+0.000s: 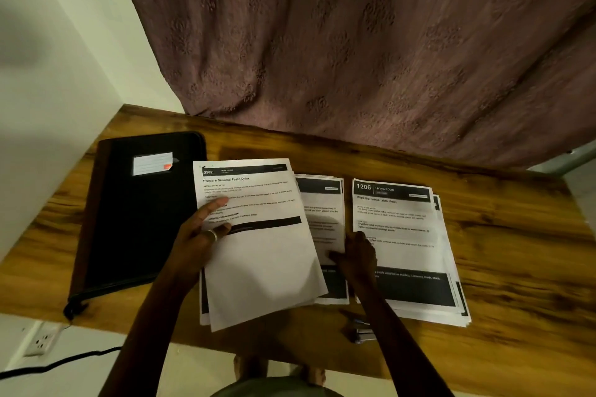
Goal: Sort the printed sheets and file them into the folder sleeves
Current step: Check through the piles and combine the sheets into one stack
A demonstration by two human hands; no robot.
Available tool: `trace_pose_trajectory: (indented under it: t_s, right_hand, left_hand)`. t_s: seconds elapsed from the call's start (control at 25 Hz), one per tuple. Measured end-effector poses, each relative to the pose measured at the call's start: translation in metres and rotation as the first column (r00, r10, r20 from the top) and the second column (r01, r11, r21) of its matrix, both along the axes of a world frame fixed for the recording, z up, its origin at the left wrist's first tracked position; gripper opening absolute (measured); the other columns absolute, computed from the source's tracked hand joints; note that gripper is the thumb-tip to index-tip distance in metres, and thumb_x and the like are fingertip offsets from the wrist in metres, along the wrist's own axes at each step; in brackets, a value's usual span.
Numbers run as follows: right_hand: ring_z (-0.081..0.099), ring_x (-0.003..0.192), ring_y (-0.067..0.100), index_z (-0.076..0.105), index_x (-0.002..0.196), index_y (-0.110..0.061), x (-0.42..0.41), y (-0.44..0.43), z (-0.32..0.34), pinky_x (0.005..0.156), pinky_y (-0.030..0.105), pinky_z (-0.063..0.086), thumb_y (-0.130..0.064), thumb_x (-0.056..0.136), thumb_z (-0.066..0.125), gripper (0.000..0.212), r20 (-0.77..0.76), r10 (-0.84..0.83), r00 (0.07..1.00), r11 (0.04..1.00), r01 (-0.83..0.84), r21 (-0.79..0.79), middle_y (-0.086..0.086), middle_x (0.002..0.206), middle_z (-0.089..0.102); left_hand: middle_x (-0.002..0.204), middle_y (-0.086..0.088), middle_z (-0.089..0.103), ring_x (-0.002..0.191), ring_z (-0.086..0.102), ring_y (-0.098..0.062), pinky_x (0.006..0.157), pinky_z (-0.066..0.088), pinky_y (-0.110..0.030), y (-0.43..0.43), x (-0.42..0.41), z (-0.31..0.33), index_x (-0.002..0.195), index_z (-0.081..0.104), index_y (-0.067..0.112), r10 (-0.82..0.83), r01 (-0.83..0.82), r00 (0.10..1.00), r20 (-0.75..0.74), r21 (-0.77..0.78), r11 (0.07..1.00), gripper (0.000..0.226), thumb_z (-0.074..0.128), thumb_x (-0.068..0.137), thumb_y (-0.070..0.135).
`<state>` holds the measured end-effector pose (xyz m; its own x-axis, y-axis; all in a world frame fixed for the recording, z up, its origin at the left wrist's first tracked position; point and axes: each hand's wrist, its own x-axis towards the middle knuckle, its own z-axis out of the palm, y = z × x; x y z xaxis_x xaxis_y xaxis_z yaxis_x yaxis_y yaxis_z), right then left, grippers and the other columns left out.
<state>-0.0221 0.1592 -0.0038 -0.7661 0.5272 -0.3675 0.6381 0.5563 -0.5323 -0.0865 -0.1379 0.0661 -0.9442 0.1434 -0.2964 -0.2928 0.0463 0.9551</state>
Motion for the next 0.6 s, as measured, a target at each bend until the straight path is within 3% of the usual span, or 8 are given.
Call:
trace_pose_trajectory:
  t_s: [0.24,0.4,0.6]
  right_hand:
    - [0.067,0.104,0.025,0.061,0.113,-0.011,-0.004,0.010,-0.003,0.084,0.032,0.053,-0.026,0.081,0.078,0.039,0.007,-0.060,0.998,0.997,0.060,-0.045,0.009,0.114,0.069]
    - [0.065,0.106,0.025,0.065,0.111,-0.013,0.000,0.023,0.015,0.091,0.037,0.050,-0.023,0.091,0.067,0.023,-0.123,-0.185,0.975,0.982,0.178,-0.066,0.008,0.114,0.070]
    - [0.065,0.108,0.027,0.063,0.114,-0.009,0.001,0.047,0.043,0.091,0.035,0.048,-0.019,0.096,0.061,0.021,-0.253,-0.152,0.956,0.988,0.140,-0.062,0.010,0.116,0.068]
  left_hand:
    - [0.128,0.012,0.053,0.115,0.056,-0.013,0.077,0.057,-0.023,-0.003,0.001,0.003,0.133,0.058,0.032,0.037,-0.037,0.999,0.025,-0.001,0.999,0.045,0.056,0.097,0.005]
    - [0.127,0.011,0.054,0.115,0.057,-0.017,0.081,0.056,-0.028,-0.016,-0.002,0.005,0.131,0.059,0.035,0.103,-0.103,0.994,0.025,-0.017,0.995,0.045,0.056,0.098,0.005]
    - [0.130,0.007,0.053,0.113,0.057,-0.017,0.077,0.056,-0.026,-0.030,-0.003,0.005,0.133,0.059,0.033,0.148,-0.148,0.989,0.021,-0.026,0.989,0.044,0.056,0.098,0.006]
